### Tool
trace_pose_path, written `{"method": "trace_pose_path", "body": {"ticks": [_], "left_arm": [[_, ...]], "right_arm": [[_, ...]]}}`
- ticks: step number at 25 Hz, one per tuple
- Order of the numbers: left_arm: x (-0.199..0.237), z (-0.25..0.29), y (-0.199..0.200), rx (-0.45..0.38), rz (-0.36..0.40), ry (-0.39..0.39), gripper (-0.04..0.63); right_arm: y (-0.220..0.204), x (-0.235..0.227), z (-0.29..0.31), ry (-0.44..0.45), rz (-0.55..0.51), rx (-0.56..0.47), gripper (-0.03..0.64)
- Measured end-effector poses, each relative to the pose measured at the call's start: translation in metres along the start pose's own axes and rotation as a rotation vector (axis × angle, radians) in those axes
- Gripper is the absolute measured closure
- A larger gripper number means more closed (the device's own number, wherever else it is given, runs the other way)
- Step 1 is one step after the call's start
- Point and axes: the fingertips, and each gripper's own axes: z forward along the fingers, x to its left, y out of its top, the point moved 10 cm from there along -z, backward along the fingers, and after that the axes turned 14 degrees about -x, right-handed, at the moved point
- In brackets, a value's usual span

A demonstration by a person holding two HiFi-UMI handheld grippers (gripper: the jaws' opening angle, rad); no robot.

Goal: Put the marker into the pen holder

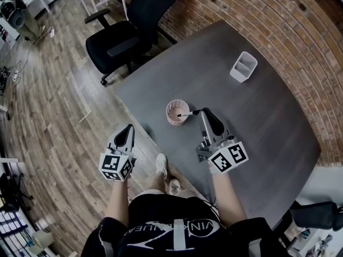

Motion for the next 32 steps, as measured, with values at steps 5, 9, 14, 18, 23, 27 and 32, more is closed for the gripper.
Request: {"method": "trace_pose_path", "body": {"ticks": [5, 9, 14, 18, 23, 27, 32], "left_arm": [[0.005, 0.013, -0.009, 0.001, -0.006, -0.011, 0.58], [0.008, 0.02, -0.014, 0.011, -0.02, -0.018, 0.58], [0.015, 0.023, -0.02, 0.021, -0.025, -0.013, 0.58], [0.021, 0.024, -0.025, 0.029, -0.038, -0.005, 0.58], [0.029, 0.026, -0.029, 0.031, -0.041, 0.004, 0.58], [0.031, 0.028, -0.028, 0.031, -0.052, 0.004, 0.58], [0.034, 0.03, -0.028, 0.034, -0.052, 0.008, 0.58]], "right_arm": [[-0.018, -0.01, 0.008, -0.015, 0.012, 0.035, 0.561], [-0.032, -0.014, 0.013, -0.023, 0.021, 0.062, 0.561], [-0.048, -0.016, 0.018, -0.022, 0.026, 0.096, 0.561], [-0.058, -0.017, 0.022, -0.022, 0.034, 0.116, 0.561], [-0.068, -0.016, 0.028, -0.012, 0.036, 0.139, 0.561], [-0.073, -0.016, 0.03, -0.015, 0.042, 0.155, 0.561], [-0.072, -0.018, 0.033, -0.014, 0.031, 0.163, 0.561]]}}
